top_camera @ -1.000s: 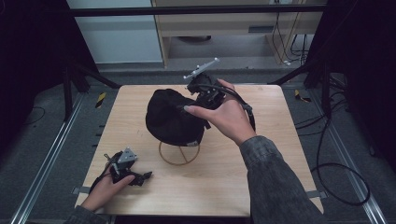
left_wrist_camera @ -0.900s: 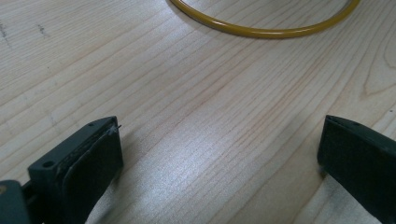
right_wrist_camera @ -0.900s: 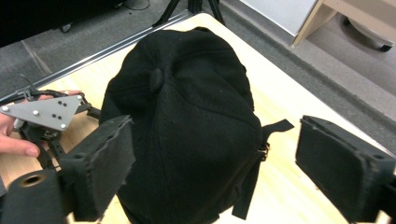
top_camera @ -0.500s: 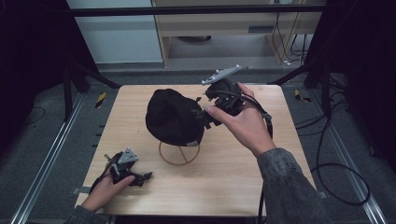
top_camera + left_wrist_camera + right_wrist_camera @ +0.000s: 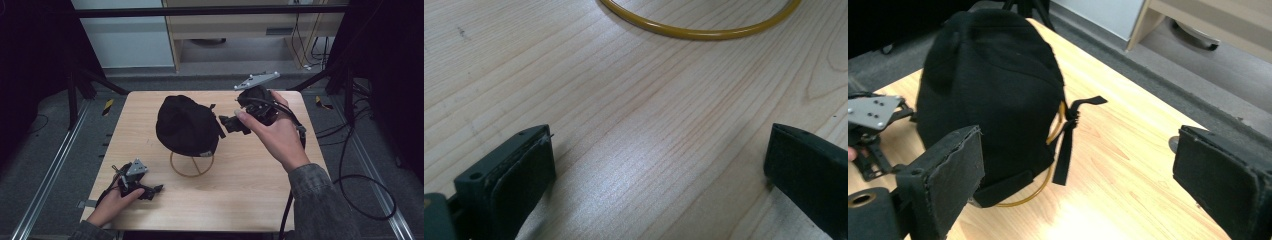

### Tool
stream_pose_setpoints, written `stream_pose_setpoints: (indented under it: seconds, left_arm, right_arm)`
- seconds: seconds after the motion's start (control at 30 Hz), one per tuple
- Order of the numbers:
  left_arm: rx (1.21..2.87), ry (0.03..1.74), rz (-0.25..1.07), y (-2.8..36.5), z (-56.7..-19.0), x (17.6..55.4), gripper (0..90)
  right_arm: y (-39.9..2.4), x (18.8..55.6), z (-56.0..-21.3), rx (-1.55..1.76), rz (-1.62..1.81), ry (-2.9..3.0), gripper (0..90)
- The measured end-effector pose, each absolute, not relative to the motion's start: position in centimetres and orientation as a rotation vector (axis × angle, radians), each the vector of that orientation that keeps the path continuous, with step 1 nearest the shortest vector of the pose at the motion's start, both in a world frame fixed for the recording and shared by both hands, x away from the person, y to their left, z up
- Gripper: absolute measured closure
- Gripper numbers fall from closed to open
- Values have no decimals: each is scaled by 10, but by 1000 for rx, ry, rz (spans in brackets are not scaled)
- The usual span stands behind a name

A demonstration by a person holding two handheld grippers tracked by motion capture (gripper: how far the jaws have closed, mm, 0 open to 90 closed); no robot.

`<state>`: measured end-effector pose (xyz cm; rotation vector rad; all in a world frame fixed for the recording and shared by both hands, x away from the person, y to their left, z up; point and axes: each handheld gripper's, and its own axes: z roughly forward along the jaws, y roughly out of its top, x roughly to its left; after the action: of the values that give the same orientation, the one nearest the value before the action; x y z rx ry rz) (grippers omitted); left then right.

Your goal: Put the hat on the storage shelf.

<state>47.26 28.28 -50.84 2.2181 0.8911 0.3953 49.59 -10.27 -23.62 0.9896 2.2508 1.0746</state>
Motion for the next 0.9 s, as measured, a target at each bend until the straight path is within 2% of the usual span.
stream_pose_setpoints:
  seconds: [0.9]
  left_arm:
    - [2216, 891, 397, 283, -509, 473, 0]
  right_arm:
    - [-147, 493, -276, 1106, 1077, 2195, 58]
